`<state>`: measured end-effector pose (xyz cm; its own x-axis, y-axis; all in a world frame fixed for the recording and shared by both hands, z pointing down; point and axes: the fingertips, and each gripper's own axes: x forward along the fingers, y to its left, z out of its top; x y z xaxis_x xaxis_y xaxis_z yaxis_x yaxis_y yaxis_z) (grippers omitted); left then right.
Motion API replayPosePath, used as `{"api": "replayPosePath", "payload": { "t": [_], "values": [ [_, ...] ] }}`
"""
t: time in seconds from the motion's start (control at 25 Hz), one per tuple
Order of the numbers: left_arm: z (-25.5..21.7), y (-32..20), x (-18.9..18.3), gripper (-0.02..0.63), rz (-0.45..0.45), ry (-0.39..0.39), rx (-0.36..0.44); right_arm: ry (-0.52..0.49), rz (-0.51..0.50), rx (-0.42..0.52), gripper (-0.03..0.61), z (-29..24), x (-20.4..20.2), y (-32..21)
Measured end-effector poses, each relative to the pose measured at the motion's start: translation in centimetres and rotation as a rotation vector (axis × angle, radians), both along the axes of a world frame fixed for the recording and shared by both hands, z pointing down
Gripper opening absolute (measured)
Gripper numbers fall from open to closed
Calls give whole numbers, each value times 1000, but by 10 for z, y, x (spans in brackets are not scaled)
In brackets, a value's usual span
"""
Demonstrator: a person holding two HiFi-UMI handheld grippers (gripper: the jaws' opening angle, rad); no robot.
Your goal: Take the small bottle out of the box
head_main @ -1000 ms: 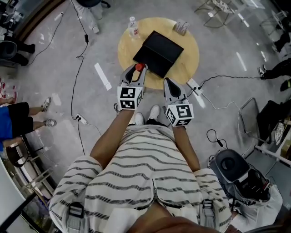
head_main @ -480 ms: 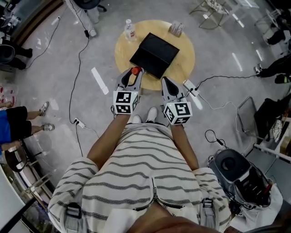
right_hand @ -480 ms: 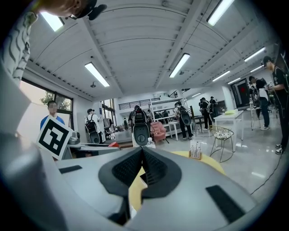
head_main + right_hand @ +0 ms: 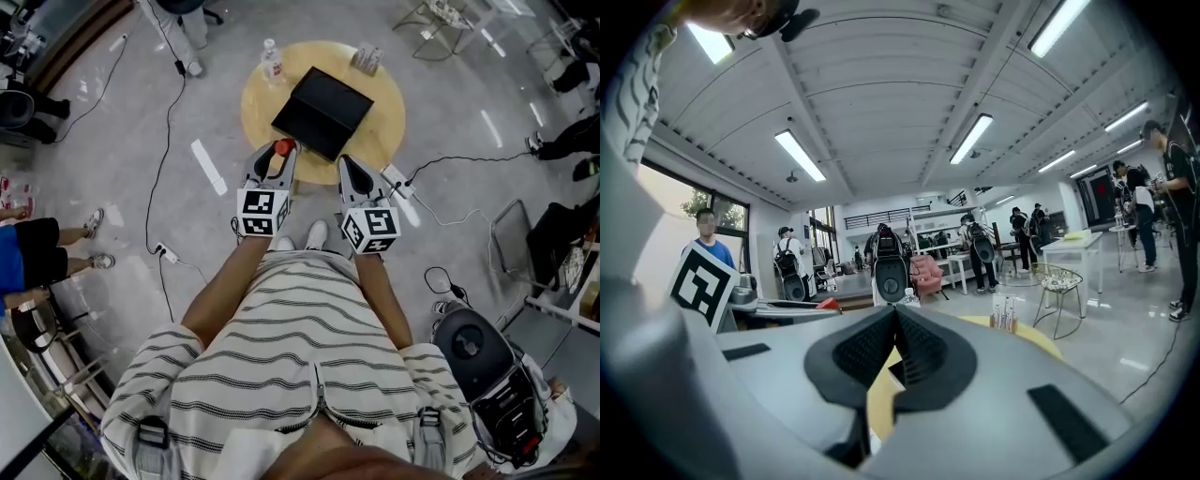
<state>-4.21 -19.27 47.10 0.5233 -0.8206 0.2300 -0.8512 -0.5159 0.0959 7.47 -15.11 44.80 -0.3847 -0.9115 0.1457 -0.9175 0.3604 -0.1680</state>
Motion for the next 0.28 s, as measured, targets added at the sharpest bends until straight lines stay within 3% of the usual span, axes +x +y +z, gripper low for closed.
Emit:
{"api": "replayPosePath", "payload": {
  "t": [0.28],
  "values": [
    [-1, 1, -3, 152, 1, 0, 6, -3, 11, 0, 18, 0, 0, 0]
  ]
}}
